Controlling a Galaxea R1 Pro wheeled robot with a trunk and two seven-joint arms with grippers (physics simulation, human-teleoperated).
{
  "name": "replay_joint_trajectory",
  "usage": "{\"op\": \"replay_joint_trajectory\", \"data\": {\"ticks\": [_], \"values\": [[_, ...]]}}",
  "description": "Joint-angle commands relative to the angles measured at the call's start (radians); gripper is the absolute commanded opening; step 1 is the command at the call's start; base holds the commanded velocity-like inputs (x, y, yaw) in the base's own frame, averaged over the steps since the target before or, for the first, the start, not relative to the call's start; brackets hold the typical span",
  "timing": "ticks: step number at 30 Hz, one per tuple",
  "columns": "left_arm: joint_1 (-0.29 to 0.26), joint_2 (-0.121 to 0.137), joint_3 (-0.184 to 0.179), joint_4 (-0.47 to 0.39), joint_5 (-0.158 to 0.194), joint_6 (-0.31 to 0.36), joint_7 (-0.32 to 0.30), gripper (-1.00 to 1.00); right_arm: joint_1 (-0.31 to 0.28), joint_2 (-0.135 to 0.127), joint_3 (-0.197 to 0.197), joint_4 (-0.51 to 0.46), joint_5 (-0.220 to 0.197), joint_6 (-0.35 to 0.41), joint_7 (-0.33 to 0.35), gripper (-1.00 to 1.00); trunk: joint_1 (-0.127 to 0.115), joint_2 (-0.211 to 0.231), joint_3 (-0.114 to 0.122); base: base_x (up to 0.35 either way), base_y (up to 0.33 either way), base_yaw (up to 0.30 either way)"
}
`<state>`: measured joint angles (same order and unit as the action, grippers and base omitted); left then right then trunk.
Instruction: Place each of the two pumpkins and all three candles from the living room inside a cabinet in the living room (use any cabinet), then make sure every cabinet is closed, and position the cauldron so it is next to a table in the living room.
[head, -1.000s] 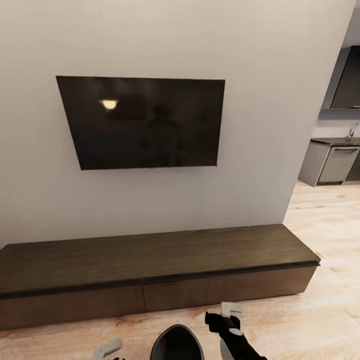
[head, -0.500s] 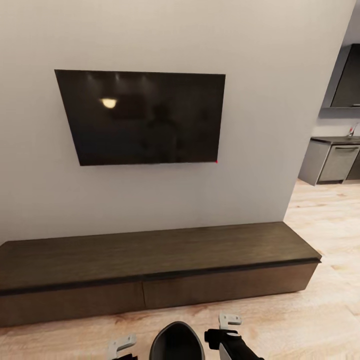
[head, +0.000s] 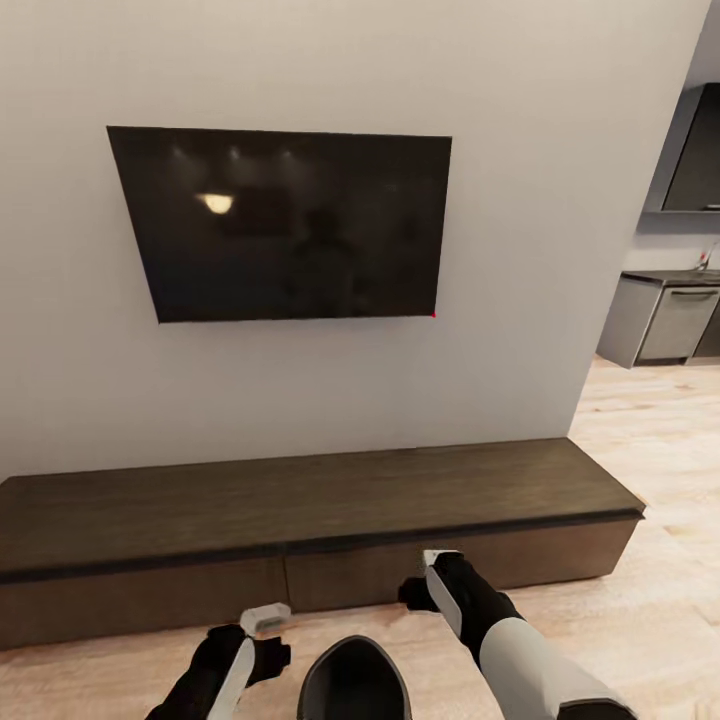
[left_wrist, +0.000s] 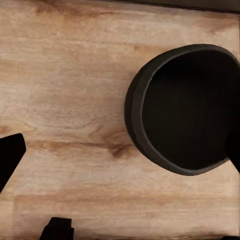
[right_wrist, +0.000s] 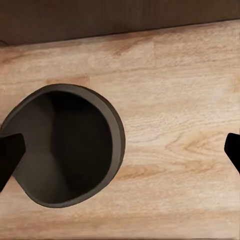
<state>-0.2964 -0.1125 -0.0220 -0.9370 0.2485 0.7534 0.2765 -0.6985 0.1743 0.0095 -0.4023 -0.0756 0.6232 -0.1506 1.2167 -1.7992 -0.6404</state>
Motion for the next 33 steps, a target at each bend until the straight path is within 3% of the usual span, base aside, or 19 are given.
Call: {"op": "replay_joint_trajectory", "data": {"ticks": [1, 3, 6, 8, 11, 14, 20, 26, 33], "values": [[-0.092, 0.001, 0.001, 0.096, 0.012, 0.049, 0.010, 1.00, -0.010, 0.000, 0.000, 0.000, -0.023, 0.040, -0.003, 1.00, 0.004, -0.008, -0.004, 0.000, 0.000, 0.000], [-0.170, 0.001, 0.002, 0.187, 0.012, 0.075, 0.010, 1.00, -0.017, 0.000, -0.001, 0.004, -0.048, 0.072, -0.001, 1.00, 0.012, -0.022, -0.011, 0.000, 0.000, 0.000], [-0.207, 0.002, 0.004, 0.229, 0.012, 0.082, 0.010, 1.00, -0.020, 0.000, -0.001, 0.025, -0.095, 0.068, 0.001, 1.00, 0.023, -0.043, -0.020, 0.000, 0.000, 0.000], [-0.216, 0.001, 0.007, 0.241, 0.012, 0.074, 0.009, 1.00, -0.020, 0.000, -0.001, 0.040, -0.113, 0.015, 0.002, 1.00, 0.031, -0.057, -0.026, 0.000, 0.000, 0.000], [-0.223, 0.000, 0.013, 0.247, 0.012, 0.045, 0.008, 1.00, -0.021, 0.000, 0.004, 0.143, -0.125, -0.150, -0.004, 1.00, 0.042, -0.078, -0.036, 0.000, 0.000, 0.000], [-0.225, 0.005, 0.013, 0.249, 0.010, 0.004, 0.007, 1.00, -0.021, 0.000, 0.011, 0.218, -0.113, -0.209, -0.010, 1.00, 0.054, -0.099, -0.045, 0.000, 0.000, 0.000], [-0.225, 0.021, 0.016, 0.243, 0.011, -0.068, 0.002, 1.00, -0.021, 0.000, 0.025, 0.247, -0.045, -0.230, -0.051, 1.00, 0.077, -0.141, -0.064, 0.000, 0.000, 0.000], [-0.225, 0.039, 0.027, 0.243, 0.012, -0.075, 0.000, 1.00, -0.020, 0.000, 0.023, 0.250, -0.039, -0.239, -0.052, 1.00, 0.100, -0.183, -0.083, 0.000, 0.000, 0.000], [-0.225, 0.038, 0.028, 0.255, 0.015, -0.075, -0.001, 1.00, -0.020, 0.000, 0.025, 0.249, -0.044, -0.241, -0.054, 1.00, 0.127, -0.232, -0.105, 0.000, 0.000, 0.015]]}}
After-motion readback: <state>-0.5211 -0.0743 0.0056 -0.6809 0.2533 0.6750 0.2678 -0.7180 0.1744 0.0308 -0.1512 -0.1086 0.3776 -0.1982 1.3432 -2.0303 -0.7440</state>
